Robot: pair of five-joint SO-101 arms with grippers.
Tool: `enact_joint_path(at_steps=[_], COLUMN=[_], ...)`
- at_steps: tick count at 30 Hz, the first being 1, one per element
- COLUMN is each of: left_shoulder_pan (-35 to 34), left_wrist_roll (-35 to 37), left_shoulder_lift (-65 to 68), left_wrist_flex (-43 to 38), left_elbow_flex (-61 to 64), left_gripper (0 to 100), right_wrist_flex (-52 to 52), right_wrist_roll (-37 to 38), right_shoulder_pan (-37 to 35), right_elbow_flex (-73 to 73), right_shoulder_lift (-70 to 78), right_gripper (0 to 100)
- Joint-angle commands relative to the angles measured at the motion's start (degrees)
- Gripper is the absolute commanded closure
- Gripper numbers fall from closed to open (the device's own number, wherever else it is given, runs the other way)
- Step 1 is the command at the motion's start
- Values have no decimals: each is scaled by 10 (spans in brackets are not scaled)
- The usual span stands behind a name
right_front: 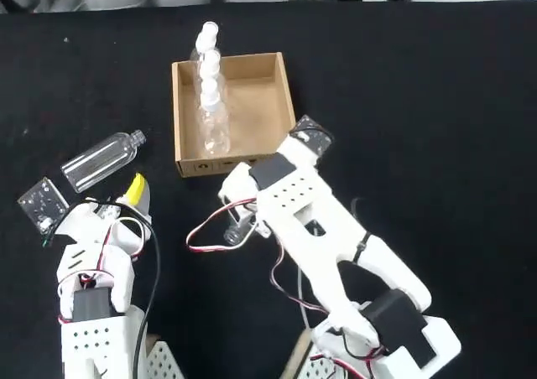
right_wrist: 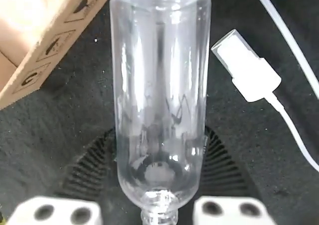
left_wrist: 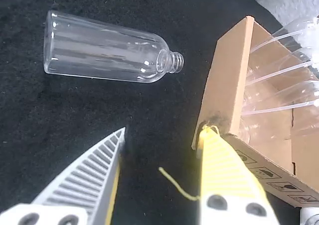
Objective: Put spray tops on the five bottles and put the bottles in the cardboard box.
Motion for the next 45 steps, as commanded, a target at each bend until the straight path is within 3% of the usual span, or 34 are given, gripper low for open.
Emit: enact_joint_path(at_steps=[1,11,17,45], left_shoulder_pan=[-7,-7,-7,-7], left_wrist_roll=[-6,-6,-6,-6], left_shoulder_lift=[-5,-5,-5,-5], left_wrist_flex=[-13,-13,-13,-13], left_elbow_flex=[-6,-6,-6,-5], left_gripper=[787,787,787,787], right_wrist_flex=[-11,-11,-11,-22], right_wrist_roll=[-2,-2,-1,0], right_shoulder_pan=[17,17,17,33], right_elbow_flex=[-36,-36,-35,-47], right_shoulder_lift=[-30,-30,-30,-30], right_gripper=[894,891,798,792])
